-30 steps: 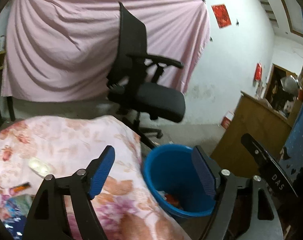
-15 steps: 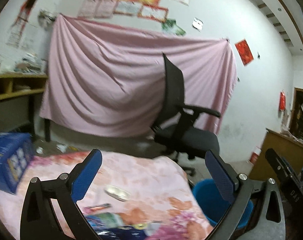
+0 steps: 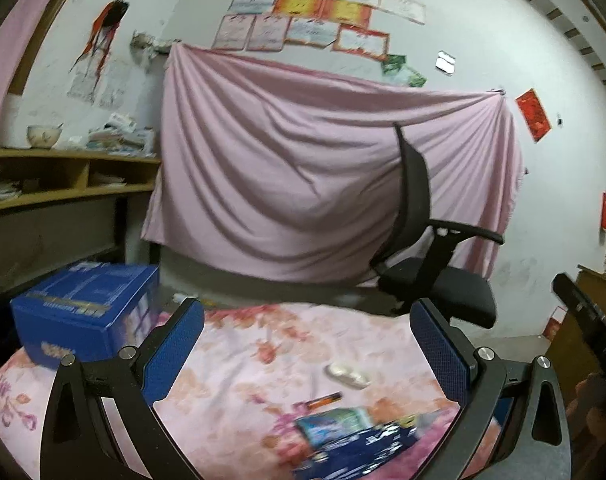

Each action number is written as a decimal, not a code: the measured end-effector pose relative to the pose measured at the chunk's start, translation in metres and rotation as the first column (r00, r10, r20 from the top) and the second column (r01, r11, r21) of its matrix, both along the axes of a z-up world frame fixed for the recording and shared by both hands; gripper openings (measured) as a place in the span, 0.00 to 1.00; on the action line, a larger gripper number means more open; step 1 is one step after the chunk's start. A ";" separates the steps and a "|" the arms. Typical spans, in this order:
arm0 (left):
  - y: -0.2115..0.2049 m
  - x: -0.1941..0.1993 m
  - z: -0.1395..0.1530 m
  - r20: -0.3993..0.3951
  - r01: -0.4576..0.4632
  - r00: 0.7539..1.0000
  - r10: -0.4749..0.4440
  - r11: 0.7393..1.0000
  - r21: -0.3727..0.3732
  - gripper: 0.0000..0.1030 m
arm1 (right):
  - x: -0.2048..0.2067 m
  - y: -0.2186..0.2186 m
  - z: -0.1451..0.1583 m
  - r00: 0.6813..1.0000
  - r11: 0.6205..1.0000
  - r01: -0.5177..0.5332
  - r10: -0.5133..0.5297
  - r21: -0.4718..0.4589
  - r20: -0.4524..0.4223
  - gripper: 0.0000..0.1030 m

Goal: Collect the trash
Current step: 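Move both tools back over the remaining trash on the bed, then grasp the battery with the left tool while the right tool grasps the white earbud case, then carry the battery and earbud case to the blue basin and release both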

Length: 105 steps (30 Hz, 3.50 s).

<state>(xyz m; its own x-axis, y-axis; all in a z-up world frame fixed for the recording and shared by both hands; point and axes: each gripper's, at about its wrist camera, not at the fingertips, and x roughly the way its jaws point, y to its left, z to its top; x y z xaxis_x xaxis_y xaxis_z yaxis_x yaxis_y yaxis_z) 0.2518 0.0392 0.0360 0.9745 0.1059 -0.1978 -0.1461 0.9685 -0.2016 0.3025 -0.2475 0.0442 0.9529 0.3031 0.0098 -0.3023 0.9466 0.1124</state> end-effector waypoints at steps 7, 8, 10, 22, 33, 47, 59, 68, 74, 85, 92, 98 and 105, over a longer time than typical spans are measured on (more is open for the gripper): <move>0.024 0.006 -0.023 -0.077 -0.027 0.997 0.024 0.999 -0.042 0.98 | 0.008 0.015 -0.007 0.999 0.999 -0.026 0.025 -0.023 -0.041 1.00; 0.026 0.008 -0.025 -0.085 -0.027 0.996 0.023 0.999 -0.048 0.98 | 0.008 0.017 -0.008 0.999 0.999 -0.028 0.026 -0.027 -0.045 1.00; 0.031 0.013 -0.030 -0.105 -0.026 0.994 0.020 0.998 -0.057 0.98 | 0.011 0.024 -0.011 0.997 0.998 -0.039 0.037 -0.045 -0.061 1.00; 0.033 0.054 -0.046 -0.240 0.084 0.968 -0.076 0.996 0.024 0.97 | 0.046 0.055 -0.036 0.970 0.989 -0.115 0.091 -0.098 -0.223 1.00; 0.004 0.107 -0.079 -0.466 0.370 0.830 -0.306 0.928 0.048 0.55 | 0.081 0.079 -0.062 0.897 0.969 -0.186 0.099 -0.165 -0.432 0.84; -0.009 0.144 -0.102 -0.604 0.447 0.706 -0.370 0.894 -0.026 0.07 | 0.140 0.096 -0.097 0.692 0.951 -0.308 0.246 0.031 -0.679 0.62; 0.034 0.139 -0.096 -0.579 0.201 0.785 -0.220 0.975 -0.097 0.07 | 0.150 0.141 -0.110 0.605 0.900 -0.435 0.263 -0.035 -0.752 0.57; 0.047 0.135 -0.095 -0.559 0.164 0.799 -0.220 0.975 -0.149 0.07 | 0.143 0.156 -0.114 0.625 0.880 -0.453 0.198 -0.144 -0.755 0.35; 0.051 0.130 -0.091 -0.538 0.151 0.814 -0.220 0.974 -0.169 0.07 | 0.139 0.156 -0.112 0.639 0.879 -0.452 0.199 -0.153 -0.743 0.26; 0.043 0.105 -0.062 -0.329 0.151 0.924 -0.197 0.975 -0.160 0.07 | 0.093 0.129 -0.073 0.850 0.923 -0.344 0.228 -0.174 -0.474 0.26; 0.030 0.081 -0.041 -0.153 0.162 0.972 -0.181 0.978 -0.129 0.07 | 0.060 0.113 -0.052 0.942 0.950 -0.259 0.210 -0.171 -0.260 0.26; 0.013 0.059 -0.026 -0.032 0.166 0.985 -0.168 0.985 -0.055 0.07 | 0.046 0.093 -0.041 0.976 0.977 -0.181 0.165 -0.108 -0.140 0.26; -0.009 0.041 -0.016 0.058 0.179 0.982 -0.182 0.983 0.047 0.07 | 0.033 0.075 -0.032 0.993 0.990 -0.110 0.106 -0.091 -0.048 0.26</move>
